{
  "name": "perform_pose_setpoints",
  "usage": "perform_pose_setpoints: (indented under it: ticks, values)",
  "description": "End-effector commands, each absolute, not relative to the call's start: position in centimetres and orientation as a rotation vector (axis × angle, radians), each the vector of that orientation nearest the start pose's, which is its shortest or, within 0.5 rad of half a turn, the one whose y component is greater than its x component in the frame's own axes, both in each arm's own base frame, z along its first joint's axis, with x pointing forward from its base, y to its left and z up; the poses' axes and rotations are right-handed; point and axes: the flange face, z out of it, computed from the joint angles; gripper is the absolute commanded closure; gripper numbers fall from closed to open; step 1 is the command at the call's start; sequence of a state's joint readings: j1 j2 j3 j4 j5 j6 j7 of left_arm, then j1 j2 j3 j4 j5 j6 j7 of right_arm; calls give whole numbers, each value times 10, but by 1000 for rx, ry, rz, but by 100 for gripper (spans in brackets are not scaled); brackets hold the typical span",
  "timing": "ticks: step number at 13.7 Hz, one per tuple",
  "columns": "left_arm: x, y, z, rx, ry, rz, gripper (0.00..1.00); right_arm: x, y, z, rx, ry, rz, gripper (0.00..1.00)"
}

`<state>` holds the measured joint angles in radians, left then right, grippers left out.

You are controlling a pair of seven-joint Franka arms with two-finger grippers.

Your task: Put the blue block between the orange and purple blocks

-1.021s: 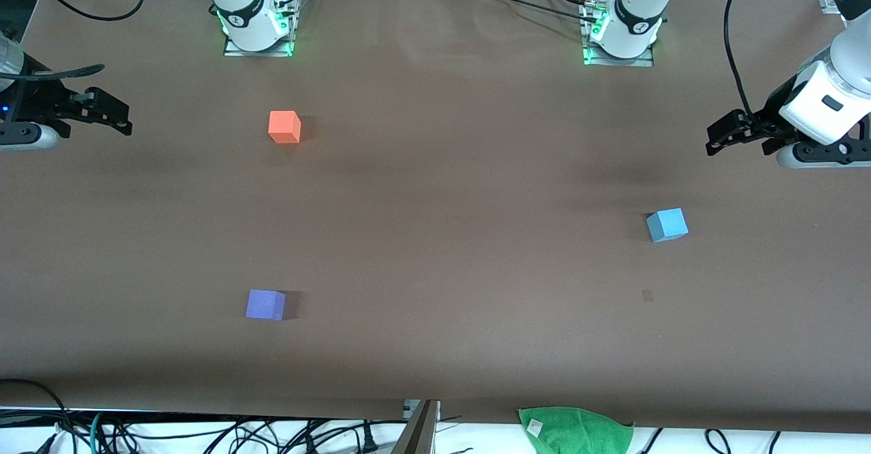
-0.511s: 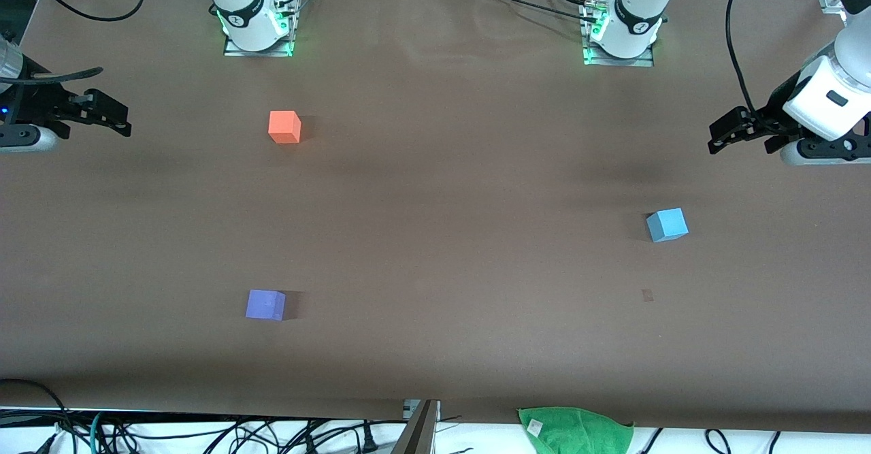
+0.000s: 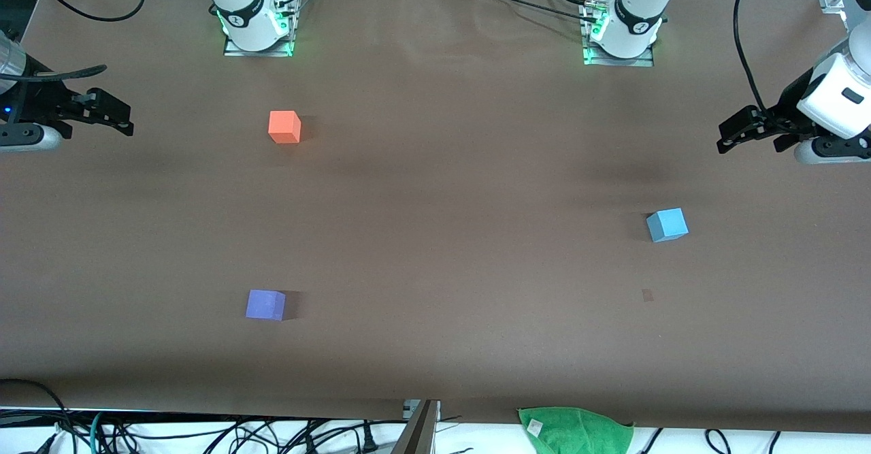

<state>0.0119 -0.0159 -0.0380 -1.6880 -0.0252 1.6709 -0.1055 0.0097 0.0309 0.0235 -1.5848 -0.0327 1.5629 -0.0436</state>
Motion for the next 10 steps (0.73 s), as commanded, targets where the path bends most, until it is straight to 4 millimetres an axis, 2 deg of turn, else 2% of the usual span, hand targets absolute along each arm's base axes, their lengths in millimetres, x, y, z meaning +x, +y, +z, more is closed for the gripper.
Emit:
perform_pose_setpoints:
  ticks: [1,5,10]
  values:
    - [555,-15,599,-3163,-99,31,0,562,10,605,-3165,-141,74,0]
    - [555,-15,607,-3164,-101,12,0,563,11,605,-3162,-136,74,0]
    - [548,-15,605,-3161,-95,79,0,563,9,604,-3160,-131,73,0]
